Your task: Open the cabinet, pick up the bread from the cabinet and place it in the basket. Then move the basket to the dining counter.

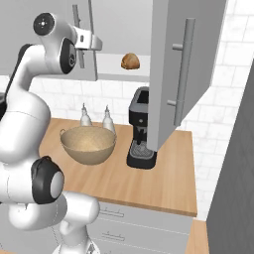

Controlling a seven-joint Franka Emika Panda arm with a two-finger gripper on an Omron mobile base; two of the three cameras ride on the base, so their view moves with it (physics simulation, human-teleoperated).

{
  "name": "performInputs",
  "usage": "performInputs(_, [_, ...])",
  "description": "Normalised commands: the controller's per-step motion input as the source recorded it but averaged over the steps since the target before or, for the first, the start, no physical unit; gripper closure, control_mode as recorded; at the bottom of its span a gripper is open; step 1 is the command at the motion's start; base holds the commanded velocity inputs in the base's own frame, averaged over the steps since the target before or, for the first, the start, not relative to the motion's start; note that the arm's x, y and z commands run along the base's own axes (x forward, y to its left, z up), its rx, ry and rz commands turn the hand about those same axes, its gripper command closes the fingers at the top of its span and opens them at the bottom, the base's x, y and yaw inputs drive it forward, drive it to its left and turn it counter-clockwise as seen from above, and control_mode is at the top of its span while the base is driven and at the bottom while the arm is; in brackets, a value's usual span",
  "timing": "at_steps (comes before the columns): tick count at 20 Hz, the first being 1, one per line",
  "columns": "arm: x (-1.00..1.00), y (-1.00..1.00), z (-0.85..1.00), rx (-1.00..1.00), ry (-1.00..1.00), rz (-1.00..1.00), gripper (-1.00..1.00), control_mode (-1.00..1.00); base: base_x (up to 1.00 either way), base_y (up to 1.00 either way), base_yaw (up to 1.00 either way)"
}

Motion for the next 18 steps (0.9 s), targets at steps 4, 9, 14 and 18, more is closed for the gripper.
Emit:
performInputs(4, [0.58, 0.03, -0.03, 0.00, -0.04, -0.04, 1.00, -1.00, 0.00, 0.00, 0.00])
performInputs(9, [0.13, 0.00, 0.00, 0.00, 0.00, -0.03, 1.00, -1.00, 0.00, 0.00, 0.00])
performInputs(14, [-0.89, -0.02, 0.06, 0.00, 0.00, -0.04, 1.00, -1.00, 0.00, 0.00, 0.00])
performInputs(18, [-1.00, -0.26, 0.11, 0.00, -0.02, 0.00, 1.00, -1.00, 0.00, 0.00, 0.00])
